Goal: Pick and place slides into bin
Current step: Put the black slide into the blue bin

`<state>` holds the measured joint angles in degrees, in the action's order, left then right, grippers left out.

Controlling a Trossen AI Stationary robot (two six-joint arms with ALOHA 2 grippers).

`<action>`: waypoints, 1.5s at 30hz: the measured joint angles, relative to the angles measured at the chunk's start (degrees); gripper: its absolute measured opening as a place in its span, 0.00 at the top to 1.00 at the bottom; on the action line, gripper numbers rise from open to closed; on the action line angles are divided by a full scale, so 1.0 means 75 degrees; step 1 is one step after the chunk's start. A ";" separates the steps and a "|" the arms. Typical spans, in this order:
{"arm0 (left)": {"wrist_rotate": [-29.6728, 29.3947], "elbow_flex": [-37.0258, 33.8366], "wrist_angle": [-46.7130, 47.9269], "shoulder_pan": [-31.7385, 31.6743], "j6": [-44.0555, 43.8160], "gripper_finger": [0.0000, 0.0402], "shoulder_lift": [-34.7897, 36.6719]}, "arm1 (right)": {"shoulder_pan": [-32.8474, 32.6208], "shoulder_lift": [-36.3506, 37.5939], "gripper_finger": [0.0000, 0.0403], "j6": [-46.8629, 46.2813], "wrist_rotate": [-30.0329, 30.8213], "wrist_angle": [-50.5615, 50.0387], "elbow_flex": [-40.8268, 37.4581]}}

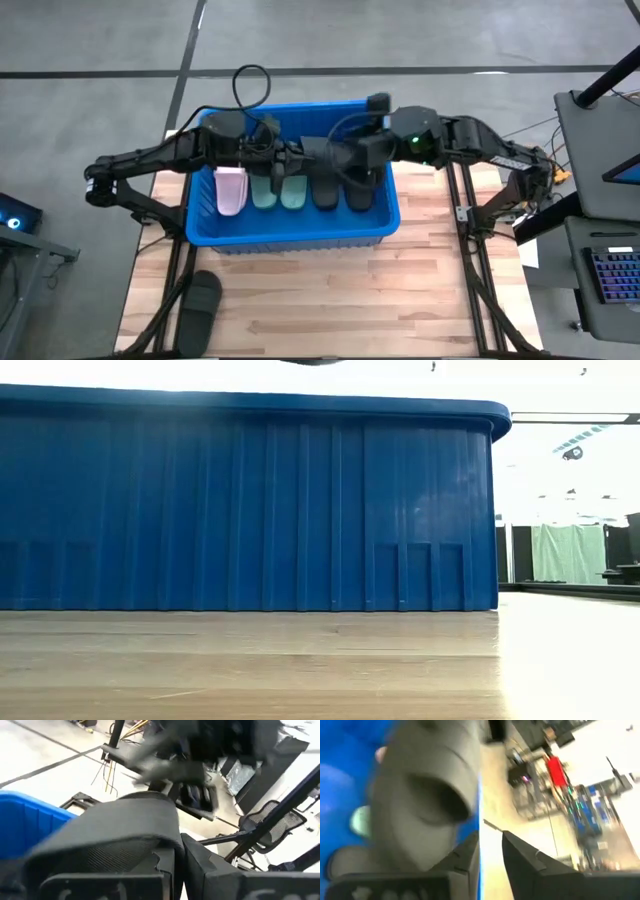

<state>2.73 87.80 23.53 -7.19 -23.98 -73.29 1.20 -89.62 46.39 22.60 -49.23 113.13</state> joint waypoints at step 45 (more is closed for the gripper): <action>0.1172 -0.3367 -0.3742 -0.0228 0.3811 1.00 -0.1795 | 0.0946 0.1582 0.83 -0.6243 0.0919 -0.1862 -0.0007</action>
<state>11.51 62.54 -4.54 -8.90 4.60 -86.76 8.29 -77.76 -0.43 29.49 -63.20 113.08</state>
